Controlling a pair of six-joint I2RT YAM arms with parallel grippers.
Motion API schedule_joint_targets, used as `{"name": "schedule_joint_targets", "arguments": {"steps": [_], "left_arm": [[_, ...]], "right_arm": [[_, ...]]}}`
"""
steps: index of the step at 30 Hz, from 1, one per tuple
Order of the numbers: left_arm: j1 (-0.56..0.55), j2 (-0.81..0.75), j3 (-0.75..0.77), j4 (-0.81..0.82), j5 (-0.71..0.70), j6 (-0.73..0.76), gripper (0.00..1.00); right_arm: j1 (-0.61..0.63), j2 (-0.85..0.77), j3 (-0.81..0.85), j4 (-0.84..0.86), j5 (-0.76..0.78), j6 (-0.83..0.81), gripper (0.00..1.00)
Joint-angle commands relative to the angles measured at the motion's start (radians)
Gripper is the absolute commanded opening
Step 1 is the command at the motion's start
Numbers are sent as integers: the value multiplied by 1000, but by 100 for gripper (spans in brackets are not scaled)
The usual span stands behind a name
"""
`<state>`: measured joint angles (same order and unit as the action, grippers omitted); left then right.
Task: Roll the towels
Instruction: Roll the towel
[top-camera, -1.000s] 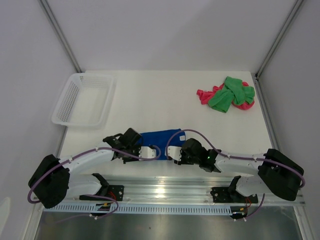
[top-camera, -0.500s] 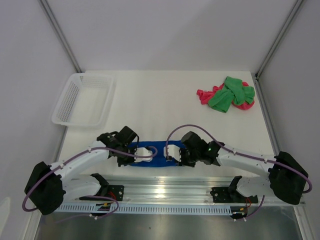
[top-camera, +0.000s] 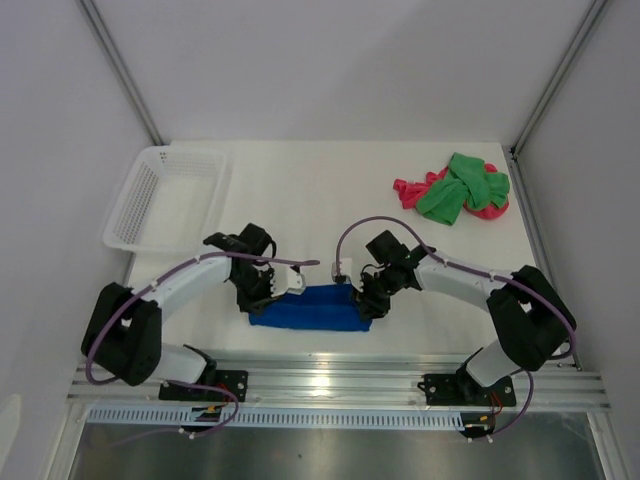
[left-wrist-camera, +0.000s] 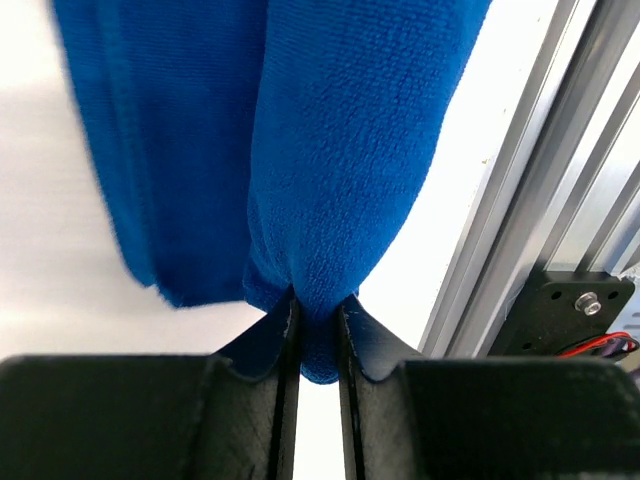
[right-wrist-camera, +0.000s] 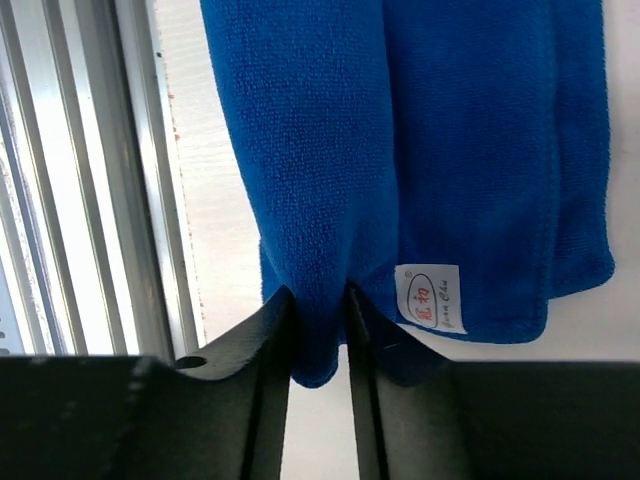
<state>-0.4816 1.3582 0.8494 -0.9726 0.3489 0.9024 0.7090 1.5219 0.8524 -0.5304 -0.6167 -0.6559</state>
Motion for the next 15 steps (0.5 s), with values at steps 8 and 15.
{"name": "schedule_joint_targets", "arguments": {"steps": [8,15], "left_arm": [[49,160,50,-8,50,46,23],[58,203,83,2,44,23,28]], "right_arm": [[-72,-14,37,55,70,67,44],[-85,-195,17,92,164,151,48]]}}
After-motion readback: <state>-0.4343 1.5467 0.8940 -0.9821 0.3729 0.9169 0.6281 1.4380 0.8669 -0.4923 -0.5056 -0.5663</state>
